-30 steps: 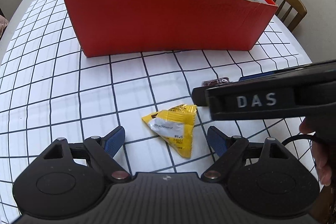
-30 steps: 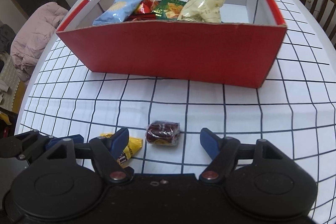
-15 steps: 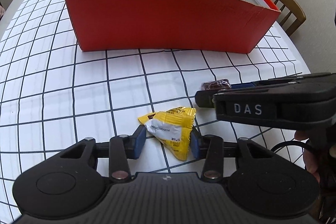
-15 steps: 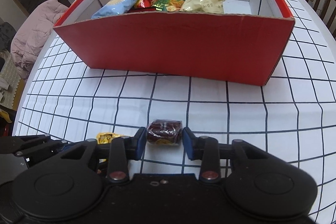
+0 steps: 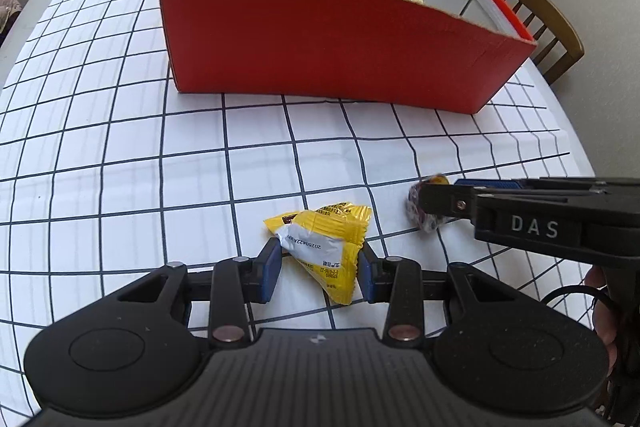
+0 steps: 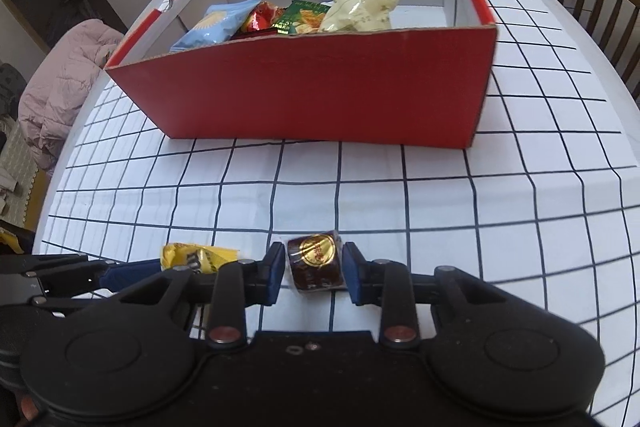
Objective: Organize snacks
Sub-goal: 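Carry the M&M's bag with the left tool while the right tool carries the chocolate into the box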
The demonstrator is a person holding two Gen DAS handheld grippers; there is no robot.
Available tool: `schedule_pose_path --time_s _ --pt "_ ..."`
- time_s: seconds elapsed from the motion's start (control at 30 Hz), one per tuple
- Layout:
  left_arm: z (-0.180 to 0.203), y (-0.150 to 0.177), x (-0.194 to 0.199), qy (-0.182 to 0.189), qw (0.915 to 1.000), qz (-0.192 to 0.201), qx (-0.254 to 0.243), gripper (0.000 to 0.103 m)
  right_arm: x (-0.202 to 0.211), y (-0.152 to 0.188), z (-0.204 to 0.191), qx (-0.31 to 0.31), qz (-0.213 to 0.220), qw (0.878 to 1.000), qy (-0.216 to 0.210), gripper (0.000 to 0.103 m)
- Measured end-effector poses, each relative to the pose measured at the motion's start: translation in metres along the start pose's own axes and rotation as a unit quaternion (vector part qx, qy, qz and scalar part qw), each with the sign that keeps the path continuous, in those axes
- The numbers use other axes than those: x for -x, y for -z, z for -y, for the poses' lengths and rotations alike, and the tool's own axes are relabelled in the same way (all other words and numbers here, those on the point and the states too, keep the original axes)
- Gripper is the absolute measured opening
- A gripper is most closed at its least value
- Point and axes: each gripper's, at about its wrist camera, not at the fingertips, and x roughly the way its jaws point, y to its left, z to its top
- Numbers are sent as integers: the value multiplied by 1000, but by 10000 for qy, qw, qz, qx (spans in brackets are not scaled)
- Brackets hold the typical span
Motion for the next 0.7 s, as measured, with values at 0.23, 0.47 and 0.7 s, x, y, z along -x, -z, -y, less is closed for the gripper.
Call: schedule_pose_path --time_s 0.23,0.47,0.7 --pt "-3 0 20 54 9999 142 10 38 18 4 2 21 160 9999 -15 23" --pt "-12 2 29 86 9997 179 144 38 18 2 10 -273 182 9995 -25 35" --pt "-18 7 36 112 9995 213 219 38 6 1 4 -288 180 9993 159 75"
